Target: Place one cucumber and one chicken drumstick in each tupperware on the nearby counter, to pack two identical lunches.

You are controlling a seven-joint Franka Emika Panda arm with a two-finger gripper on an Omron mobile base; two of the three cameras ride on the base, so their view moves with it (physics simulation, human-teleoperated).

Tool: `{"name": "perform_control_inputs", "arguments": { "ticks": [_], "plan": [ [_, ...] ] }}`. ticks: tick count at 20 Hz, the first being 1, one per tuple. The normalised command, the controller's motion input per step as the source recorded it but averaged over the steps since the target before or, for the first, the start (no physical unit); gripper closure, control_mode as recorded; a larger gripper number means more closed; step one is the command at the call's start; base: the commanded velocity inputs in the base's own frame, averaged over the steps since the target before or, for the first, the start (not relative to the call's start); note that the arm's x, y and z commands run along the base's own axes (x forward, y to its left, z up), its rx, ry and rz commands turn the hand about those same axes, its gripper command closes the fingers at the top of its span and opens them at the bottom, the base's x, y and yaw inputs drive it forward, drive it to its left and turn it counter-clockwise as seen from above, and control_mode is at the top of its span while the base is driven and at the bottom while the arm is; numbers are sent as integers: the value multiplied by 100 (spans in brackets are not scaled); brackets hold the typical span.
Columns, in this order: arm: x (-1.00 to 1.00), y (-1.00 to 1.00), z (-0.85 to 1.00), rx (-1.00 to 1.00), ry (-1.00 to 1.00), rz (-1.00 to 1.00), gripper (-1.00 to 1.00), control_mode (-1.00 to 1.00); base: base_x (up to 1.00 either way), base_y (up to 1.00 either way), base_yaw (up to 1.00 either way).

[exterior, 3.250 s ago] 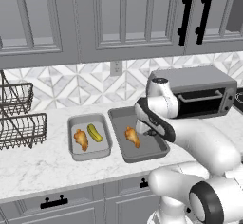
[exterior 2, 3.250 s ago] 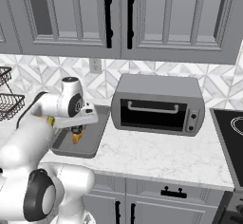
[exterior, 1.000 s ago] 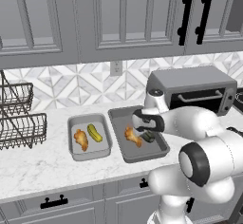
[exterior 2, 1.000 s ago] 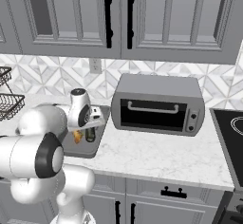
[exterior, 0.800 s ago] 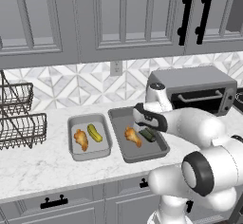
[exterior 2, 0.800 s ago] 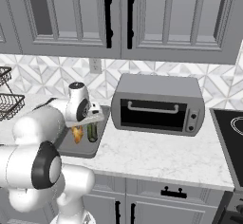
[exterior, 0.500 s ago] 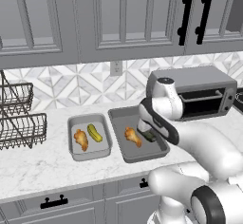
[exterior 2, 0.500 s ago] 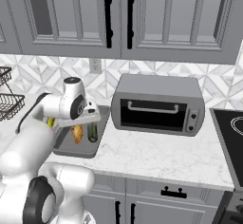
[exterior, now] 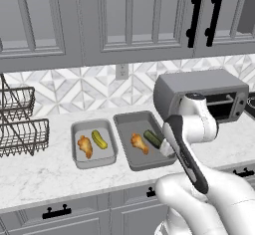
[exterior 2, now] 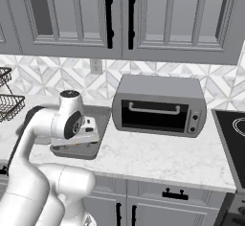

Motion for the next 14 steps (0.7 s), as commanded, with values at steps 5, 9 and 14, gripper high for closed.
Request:
{"name": "perform_control_inputs", "arguments": {
  "ticks": [5, 9, 14],
  "plan": [
    [-64, -28, 47, 0, 8, -7, -100, -100, 0, 0, 0],
    [-34, -10, 97, 0, -3, -4, -100, -100, 0, 0, 0],
    [-30, -1, 89, 0, -13, -4, -100, -100, 0, 0, 0]
  ]
}}
